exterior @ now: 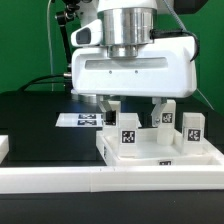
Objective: Assemble square table
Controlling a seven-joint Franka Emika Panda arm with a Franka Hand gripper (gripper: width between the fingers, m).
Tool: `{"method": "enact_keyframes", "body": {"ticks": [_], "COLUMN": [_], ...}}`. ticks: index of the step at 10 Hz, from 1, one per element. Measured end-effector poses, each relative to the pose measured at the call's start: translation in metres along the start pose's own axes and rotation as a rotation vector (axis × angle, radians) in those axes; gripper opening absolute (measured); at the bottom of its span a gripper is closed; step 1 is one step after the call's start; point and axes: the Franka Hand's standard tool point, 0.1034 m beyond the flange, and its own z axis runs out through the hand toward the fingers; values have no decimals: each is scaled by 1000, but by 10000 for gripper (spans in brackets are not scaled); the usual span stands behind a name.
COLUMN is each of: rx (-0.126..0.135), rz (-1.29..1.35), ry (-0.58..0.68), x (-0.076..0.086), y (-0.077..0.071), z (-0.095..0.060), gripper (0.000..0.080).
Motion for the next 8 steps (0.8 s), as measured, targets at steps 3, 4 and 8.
{"method": "enact_keyframes", "body": {"ticks": [3,4,8], "rx": [-30,-33,-48], "rz": [-314,-359,-598], "ry": [17,18,21], "x": [-2,-1,4], "y": [-2,-1,-1], "z": [3,3,0], "gripper": [648,648,648]}}
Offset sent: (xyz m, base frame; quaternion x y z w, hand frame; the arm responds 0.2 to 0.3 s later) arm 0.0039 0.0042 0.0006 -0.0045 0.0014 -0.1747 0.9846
